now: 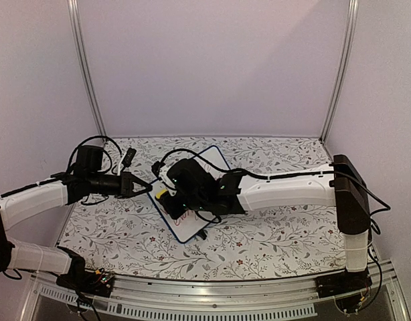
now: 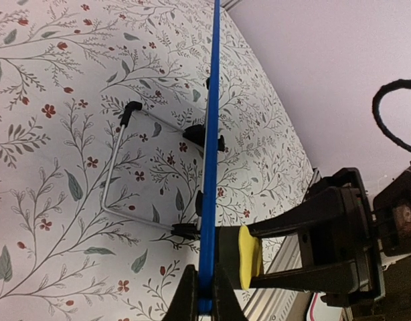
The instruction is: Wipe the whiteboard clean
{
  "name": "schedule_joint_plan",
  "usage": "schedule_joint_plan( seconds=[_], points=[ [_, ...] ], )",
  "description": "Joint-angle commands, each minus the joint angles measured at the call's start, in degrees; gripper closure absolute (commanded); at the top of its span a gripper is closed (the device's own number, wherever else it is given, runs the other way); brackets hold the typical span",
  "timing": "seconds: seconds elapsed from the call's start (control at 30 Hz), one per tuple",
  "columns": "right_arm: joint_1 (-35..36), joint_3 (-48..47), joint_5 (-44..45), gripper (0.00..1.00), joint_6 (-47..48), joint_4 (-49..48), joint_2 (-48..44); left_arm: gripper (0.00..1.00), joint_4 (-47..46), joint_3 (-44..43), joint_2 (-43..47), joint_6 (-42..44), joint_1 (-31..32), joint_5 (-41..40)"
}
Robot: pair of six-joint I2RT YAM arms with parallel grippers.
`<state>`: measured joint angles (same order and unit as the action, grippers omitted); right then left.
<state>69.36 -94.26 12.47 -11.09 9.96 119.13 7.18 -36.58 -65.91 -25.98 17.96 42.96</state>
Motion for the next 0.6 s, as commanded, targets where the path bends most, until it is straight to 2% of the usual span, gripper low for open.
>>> schedule_joint_plan(
  seconds=[0.0, 0.3, 0.57],
  points=[
    [0.07, 0.1, -0.14, 0.84, 0.22, 1.75, 1.89, 1.0, -1.71, 0.1, 0.87, -1.04, -0.51, 1.42],
    [0.16, 9.64, 0.76, 0.84, -1.95, -0.53, -2.53, 1.0, -1.99, 0.18, 0.87, -1.18, -0.49, 1.86],
    [-0.1, 2.34, 2.36, 0.84, -1.03, 0.5, -0.49, 1.0, -2.24, 0.35, 1.13, -1.35, -0.47, 2.06]
  ],
)
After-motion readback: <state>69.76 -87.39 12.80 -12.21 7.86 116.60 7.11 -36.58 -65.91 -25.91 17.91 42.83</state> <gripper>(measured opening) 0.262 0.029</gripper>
